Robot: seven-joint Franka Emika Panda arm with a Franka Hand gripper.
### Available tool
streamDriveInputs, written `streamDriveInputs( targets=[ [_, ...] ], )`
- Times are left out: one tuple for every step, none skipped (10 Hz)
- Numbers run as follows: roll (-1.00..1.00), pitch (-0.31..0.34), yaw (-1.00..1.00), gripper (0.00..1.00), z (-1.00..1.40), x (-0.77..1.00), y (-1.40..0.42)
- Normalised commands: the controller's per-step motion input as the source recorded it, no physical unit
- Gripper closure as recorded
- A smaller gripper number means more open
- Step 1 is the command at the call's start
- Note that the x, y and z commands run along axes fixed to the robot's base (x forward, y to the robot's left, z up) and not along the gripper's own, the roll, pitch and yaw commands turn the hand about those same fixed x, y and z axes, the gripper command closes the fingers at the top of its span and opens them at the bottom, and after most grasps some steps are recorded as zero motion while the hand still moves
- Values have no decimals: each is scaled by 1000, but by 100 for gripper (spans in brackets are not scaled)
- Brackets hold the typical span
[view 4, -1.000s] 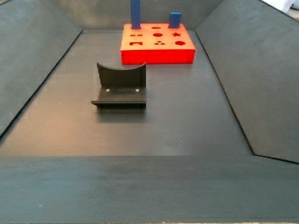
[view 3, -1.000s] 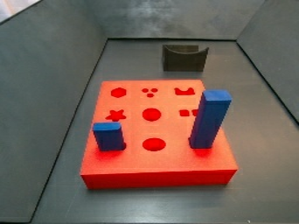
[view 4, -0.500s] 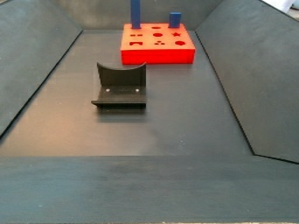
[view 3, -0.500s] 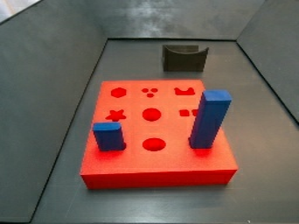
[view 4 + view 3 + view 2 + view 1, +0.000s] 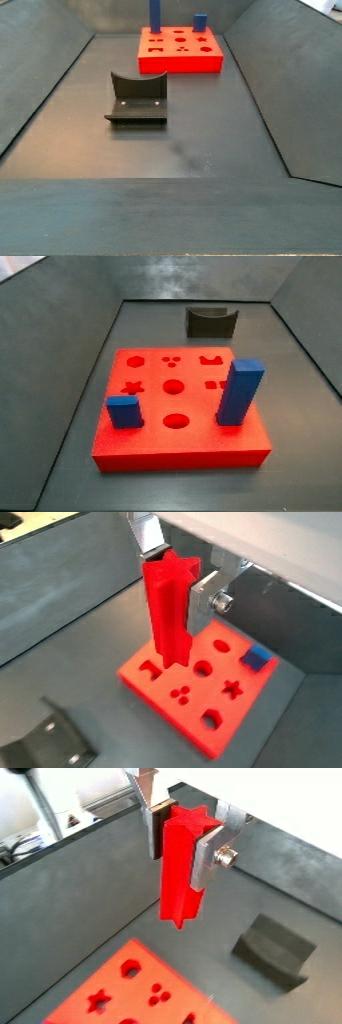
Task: Pick up the star object. Move up. Move to above the board. Insert the star object.
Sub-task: Move to above the board, then insert the star object.
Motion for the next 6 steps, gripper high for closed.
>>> streamDriveInputs(
  targets=[
    [1,-4,6,100,2,-121,-795],
    [-4,2,13,100,2,-71,-585],
    [-11,15,10,100,-4,-3,-286],
    [-3,12,11,100,1,12,-188],
    [7,0,0,100,-94,0,0],
    [81,-119,129,100,-586,-286,-140]
  ],
)
